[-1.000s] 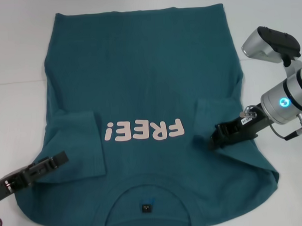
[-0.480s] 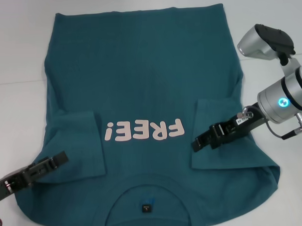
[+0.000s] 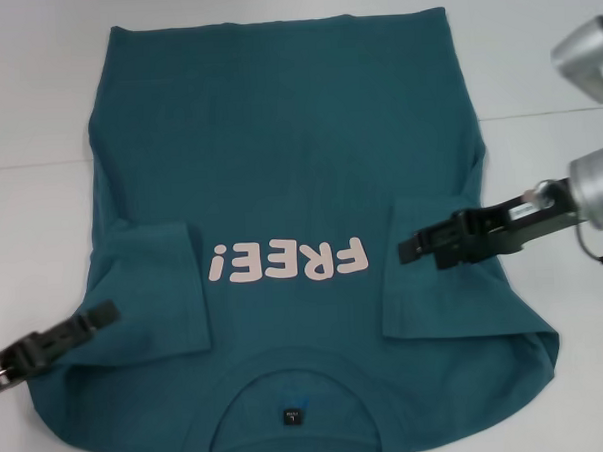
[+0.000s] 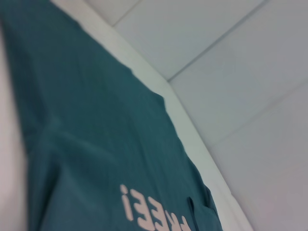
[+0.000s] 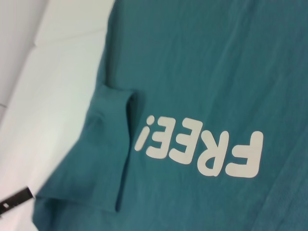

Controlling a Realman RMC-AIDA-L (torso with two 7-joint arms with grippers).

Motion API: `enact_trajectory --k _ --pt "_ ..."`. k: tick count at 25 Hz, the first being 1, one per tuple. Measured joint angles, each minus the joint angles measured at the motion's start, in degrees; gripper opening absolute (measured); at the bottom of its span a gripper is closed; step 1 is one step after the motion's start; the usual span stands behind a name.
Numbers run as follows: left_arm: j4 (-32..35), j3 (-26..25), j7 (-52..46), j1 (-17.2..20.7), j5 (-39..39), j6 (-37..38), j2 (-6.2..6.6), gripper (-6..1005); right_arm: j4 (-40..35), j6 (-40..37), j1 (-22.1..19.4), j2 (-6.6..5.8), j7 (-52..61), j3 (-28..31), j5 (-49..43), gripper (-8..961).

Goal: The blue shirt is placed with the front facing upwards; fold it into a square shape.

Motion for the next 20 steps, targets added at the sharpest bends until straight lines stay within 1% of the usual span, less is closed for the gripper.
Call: enact_trajectory --k 2,5,9,14,20 --pt "0.9 0.0 -5.5 0.6 0.0 0.4 0.45 949 -0.1 -1.0 -1.3 -0.85 -0.1 0.1 2.3 795" --pt "3.1 0.3 -15.0 1.7 0.6 0.6 0.89 950 -0.4 -1.7 -3.3 -1.71 -0.2 0.2 5.5 795" --pt "6.5 0.1 -23.5 2.7 3.3 0.7 1.24 949 -0.4 -1.8 -4.7 -2.22 -0.5 0.2 6.8 795" --pt "8.0 0.0 -25.0 2.9 5.7 -0.8 1.64 949 -0.4 -1.5 -5.5 -2.27 -1.2 0.3 6.8 795" --pt "8.3 0.5 -21.3 2.4 7.8 -4.3 1.83 950 -0.4 -1.1 -5.5 -2.3 -1.2 0.6 6.9 796"
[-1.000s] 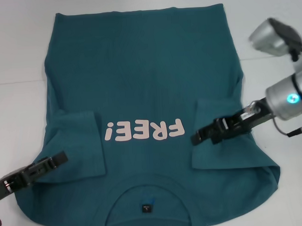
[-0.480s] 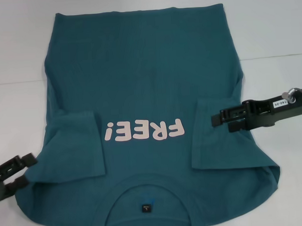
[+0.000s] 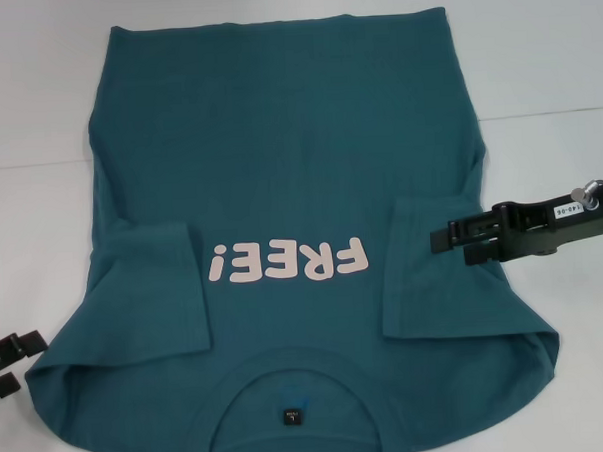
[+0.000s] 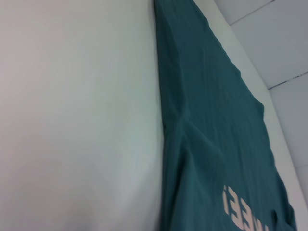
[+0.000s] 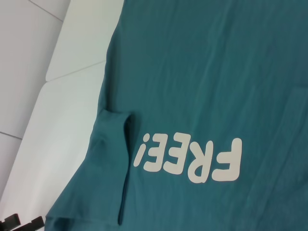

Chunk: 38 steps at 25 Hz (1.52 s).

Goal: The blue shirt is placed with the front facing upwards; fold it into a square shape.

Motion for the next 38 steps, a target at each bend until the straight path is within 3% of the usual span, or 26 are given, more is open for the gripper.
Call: enact_trajectory --k 9,26,38 --pt "-3.0 1.1 -0.1 -0.6 0.1 -5.7 0.04 928 0.0 0.2 0.0 -0.01 0.0 0.4 0.0 796" --pt "-6.1 2.4 -2.9 -2.6 0.7 -7.8 0.29 882 0.5 0.2 0.0 -0.01 -0.2 1.2 0.0 796" --pt "-6.1 2.5 -3.4 -2.7 1.5 -7.2 0.3 389 0.5 0.2 -0.2 -0.01 -0.2 1.5 0.0 794"
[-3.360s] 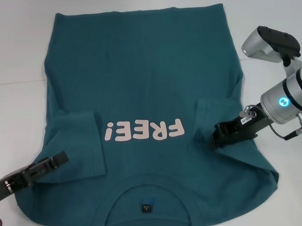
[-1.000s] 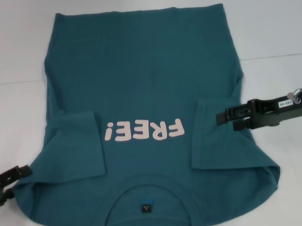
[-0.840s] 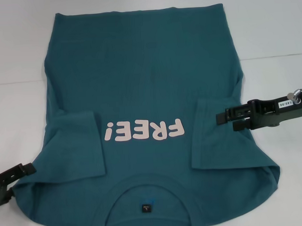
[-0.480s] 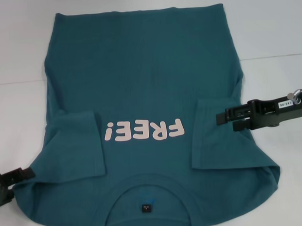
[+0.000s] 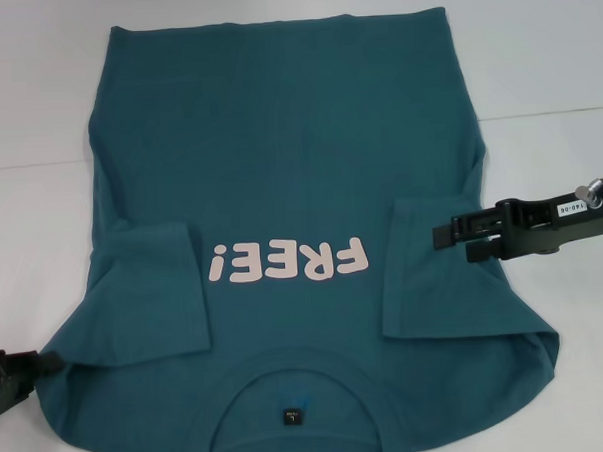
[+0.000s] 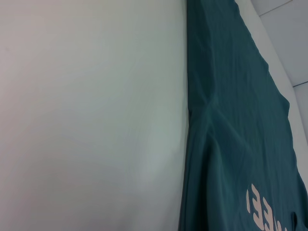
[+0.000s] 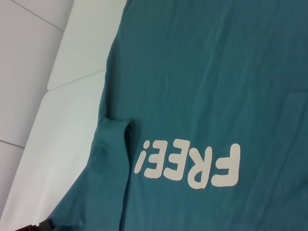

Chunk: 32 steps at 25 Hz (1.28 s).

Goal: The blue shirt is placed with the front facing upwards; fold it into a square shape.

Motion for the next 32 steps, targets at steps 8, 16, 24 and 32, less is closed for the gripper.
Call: enact_trajectory --k 8,16,24,32 --pt "0.0 -0.3 0.4 0.0 0.0 1.9 0.32 27 0.0 0.0 -0.3 0.0 0.0 0.0 0.0 796" --pt "0.0 -1.6 2.2 -0.7 -0.5 6.8 1.05 8 0.0 -0.1 -0.7 -0.11 -0.3 0.2 0.0 795" --pt "-0.3 -6.4 4.5 -0.9 -0.4 10.9 1.75 3 0.0 -0.3 -0.9 -0.38 -0.5 0.3 -0.1 794" --pt "-1.4 -6.1 4.4 -1.2 -0.1 9.8 1.79 3 -0.6 -5.9 -2.9 -3.55 -1.5 0.2 -0.6 795"
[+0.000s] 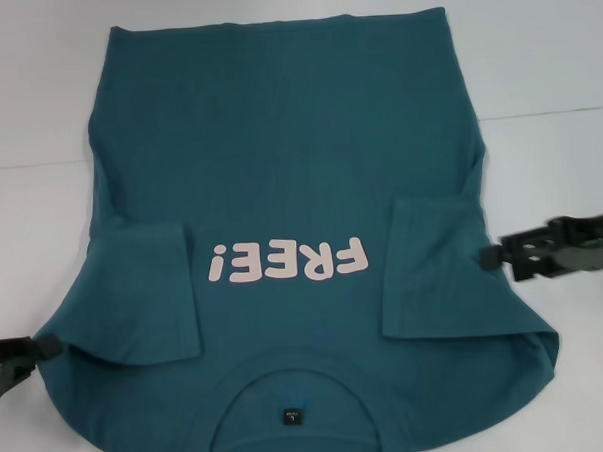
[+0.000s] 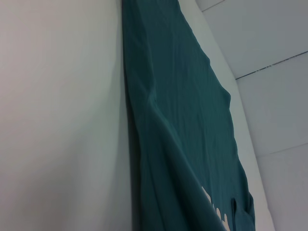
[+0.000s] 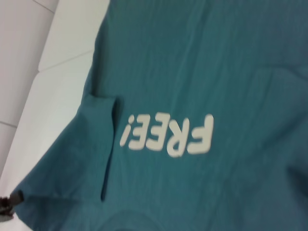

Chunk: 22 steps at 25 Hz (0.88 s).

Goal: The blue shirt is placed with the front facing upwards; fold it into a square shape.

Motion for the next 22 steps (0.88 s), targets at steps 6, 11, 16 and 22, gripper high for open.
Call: enact_trajectory --k 6,11,16,22 --pt "-0.2 0.1 -0.1 0.0 0.0 -1.0 -0.03 4 -0.3 -4.9 -4.1 -3.27 1.6 0.2 -1.6 796" --pt "-0.3 0.0 -0.1 -0.1 0.0 -1.4 -0.11 4 -0.6 -4.8 -5.2 -3.26 1.6 0.3 -3.8 795" --pt "-0.9 0.1 -0.1 -0.2 0.0 -1.9 -0.16 4 -0.7 -1.7 -5.3 -2.3 0.0 0.0 -4.4 794" --pt "-1.0 -0.1 -0.2 -0.1 0.0 -2.0 -0.14 4 -0.7 2.0 -4.3 -0.82 -0.5 -0.4 -8.7 792"
